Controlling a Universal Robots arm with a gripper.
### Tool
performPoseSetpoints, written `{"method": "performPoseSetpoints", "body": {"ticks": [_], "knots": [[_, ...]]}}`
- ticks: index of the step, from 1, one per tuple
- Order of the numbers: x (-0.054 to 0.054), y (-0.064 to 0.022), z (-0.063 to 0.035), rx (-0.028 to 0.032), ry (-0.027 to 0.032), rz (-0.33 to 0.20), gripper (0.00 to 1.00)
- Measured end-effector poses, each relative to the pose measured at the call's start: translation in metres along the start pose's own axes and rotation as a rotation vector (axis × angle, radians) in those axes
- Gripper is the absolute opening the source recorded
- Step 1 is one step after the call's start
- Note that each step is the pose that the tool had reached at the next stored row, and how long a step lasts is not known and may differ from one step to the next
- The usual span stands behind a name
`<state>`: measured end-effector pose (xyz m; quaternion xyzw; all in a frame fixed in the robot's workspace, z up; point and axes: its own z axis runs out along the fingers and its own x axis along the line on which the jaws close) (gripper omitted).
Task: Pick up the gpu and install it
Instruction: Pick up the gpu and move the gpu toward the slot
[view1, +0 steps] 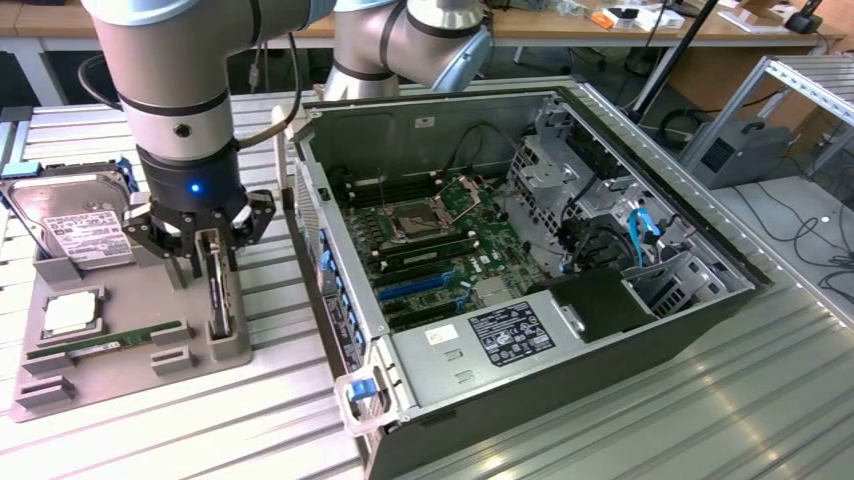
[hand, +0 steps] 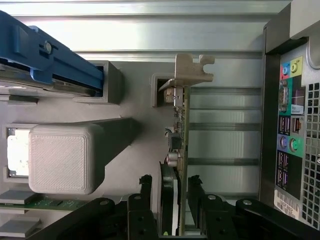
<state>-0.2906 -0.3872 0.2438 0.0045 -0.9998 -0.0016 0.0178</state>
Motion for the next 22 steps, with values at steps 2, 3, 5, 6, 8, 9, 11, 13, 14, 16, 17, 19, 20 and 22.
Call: {"method": "performPoseSetpoints", "body": {"ticks": [2,3,5,6,8,9,11,13,14,16,17,19,20,22], "knots": [[0.0000,0.0000,0.0001,-0.0001,-0.0001,0.000,0.42],[0.0000,0.0000,0.0000,-0.0001,-0.0001,0.000,0.40],[0.0000,0.0000,0.0000,-0.0001,0.0000,0.000,0.28],[0.0000,0.0000,0.0000,0.0000,-0.0001,0.000,0.27],[0.0000,0.0000,0.0000,-0.0001,0.0000,0.000,0.27],[0.0000,0.0000,0.0000,0.0000,0.0000,0.000,0.27],[0.0000,0.0000,0.0000,-0.0001,-0.0001,0.000,0.27],[0.0000,0.0000,0.0000,0.0000,-0.0001,0.000,0.27],[0.0000,0.0000,0.0001,-0.0001,-0.0001,0.000,0.27],[0.0000,0.0000,0.0001,-0.0001,-0.0001,0.000,0.27],[0.0000,0.0000,0.0000,-0.0001,0.0000,0.000,0.27],[0.0000,0.0000,-0.0001,-0.0003,-0.0003,0.000,0.27],[0.0000,0.0000,-0.0007,-0.0002,-0.0003,0.000,0.27],[0.0001,0.0000,-0.0027,-0.0001,-0.0001,0.000,0.27]]}}
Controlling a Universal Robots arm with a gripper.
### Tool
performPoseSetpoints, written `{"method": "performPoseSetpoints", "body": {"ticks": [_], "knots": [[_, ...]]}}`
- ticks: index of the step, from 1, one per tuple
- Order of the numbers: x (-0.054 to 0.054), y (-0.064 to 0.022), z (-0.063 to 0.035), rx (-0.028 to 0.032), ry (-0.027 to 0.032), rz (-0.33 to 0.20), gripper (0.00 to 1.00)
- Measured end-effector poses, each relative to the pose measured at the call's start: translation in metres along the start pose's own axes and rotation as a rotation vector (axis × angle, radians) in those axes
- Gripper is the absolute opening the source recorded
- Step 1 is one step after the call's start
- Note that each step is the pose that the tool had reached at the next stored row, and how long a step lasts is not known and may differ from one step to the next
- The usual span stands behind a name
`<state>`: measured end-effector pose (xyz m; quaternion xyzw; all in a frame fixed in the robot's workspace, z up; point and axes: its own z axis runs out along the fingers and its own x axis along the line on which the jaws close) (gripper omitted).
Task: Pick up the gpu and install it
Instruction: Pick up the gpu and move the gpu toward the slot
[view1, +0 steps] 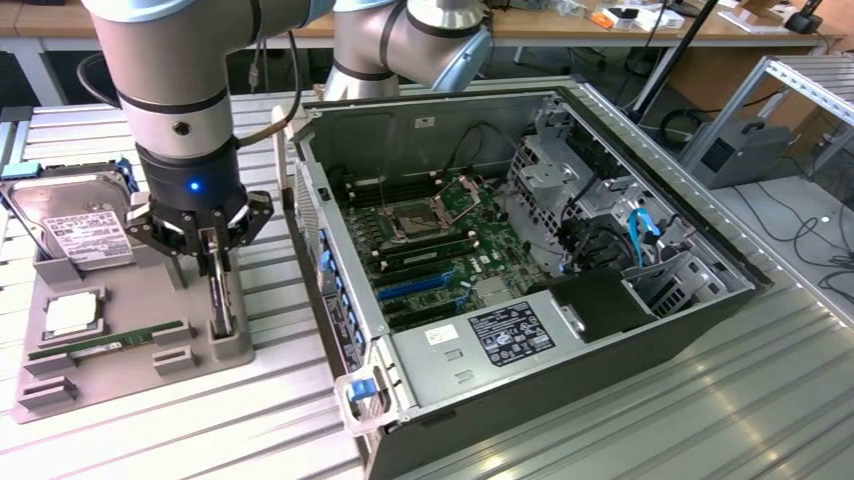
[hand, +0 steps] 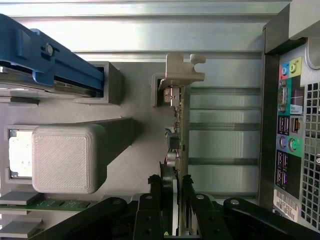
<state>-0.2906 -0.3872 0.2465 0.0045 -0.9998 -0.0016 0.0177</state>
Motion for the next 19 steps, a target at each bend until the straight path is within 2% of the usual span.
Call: {"method": "performPoseSetpoints", "body": {"ticks": [9,19], "knots": [[0.000,0.0000,-0.0061,-0.0033,0.0000,0.000,0.27],[0.000,0.0000,-0.0141,-0.0142,-0.0002,-0.001,0.27]]}}
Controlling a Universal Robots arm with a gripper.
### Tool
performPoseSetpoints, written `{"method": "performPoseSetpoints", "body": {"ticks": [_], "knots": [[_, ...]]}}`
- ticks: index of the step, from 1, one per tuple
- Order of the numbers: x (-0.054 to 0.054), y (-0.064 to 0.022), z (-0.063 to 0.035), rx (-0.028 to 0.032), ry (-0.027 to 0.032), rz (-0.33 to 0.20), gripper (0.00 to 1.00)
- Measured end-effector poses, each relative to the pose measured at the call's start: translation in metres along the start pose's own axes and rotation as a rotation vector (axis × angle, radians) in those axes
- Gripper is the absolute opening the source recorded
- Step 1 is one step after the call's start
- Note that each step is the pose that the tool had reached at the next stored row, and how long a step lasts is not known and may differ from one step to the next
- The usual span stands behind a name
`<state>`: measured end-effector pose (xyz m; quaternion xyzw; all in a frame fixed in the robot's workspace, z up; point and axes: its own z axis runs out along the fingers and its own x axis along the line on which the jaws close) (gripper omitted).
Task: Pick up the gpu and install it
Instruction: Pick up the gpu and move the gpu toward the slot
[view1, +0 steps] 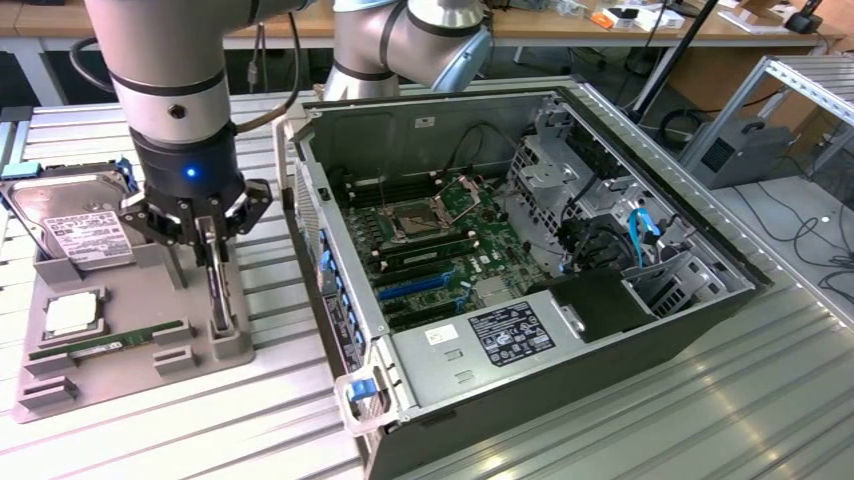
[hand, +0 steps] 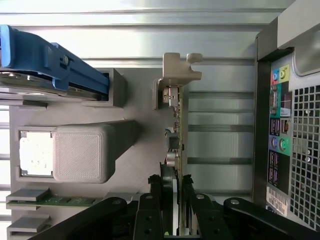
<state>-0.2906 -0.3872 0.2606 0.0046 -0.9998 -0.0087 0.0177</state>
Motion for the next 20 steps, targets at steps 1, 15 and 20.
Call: {"method": "performPoseSetpoints", "body": {"ticks": [1,15,20], "knots": [[0.000,0.0000,-0.0009,-0.0012,0.0000,0.000,0.27],[0.000,0.0002,-0.0125,-0.0129,-0.0001,0.000,0.27],[0.001,0.0003,-0.0162,-0.0161,-0.0001,-0.001,0.27]]}}
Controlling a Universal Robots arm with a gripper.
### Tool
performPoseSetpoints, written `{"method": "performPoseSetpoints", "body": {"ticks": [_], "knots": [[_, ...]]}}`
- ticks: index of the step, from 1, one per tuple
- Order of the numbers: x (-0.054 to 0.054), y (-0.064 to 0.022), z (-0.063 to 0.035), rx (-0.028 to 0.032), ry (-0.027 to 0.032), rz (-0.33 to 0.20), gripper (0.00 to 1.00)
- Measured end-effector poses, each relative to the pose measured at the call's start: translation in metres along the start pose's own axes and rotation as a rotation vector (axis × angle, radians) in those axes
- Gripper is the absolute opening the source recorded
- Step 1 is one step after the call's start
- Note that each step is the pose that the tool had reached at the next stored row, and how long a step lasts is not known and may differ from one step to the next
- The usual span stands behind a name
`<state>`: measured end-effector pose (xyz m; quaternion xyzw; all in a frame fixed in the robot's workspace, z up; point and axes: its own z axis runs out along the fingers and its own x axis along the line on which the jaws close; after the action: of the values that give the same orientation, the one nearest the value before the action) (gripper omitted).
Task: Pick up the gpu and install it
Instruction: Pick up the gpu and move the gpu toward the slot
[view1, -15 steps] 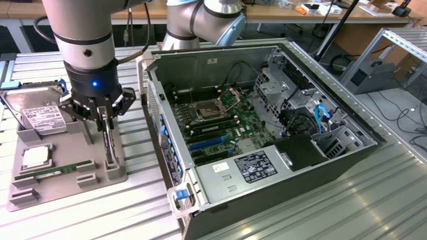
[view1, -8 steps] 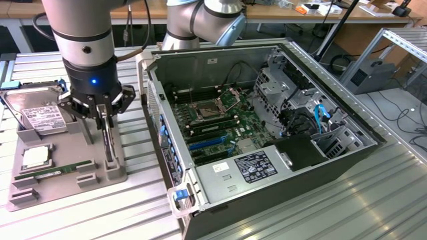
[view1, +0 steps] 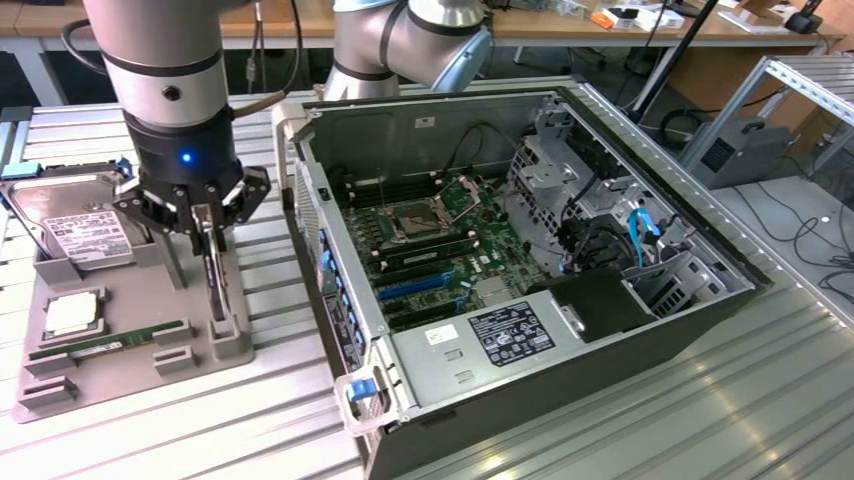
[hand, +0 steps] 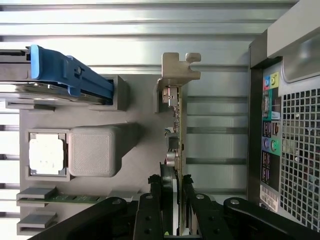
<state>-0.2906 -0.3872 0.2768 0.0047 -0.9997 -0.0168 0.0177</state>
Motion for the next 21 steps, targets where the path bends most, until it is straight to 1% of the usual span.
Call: {"method": "performPoseSetpoints", "body": {"ticks": [11,21], "knots": [[0.000,0.0003,-0.0077,-0.0087,-0.0001,0.000,0.27],[0.001,0.0005,-0.0150,-0.0150,-0.0002,-0.001,0.27]]}}
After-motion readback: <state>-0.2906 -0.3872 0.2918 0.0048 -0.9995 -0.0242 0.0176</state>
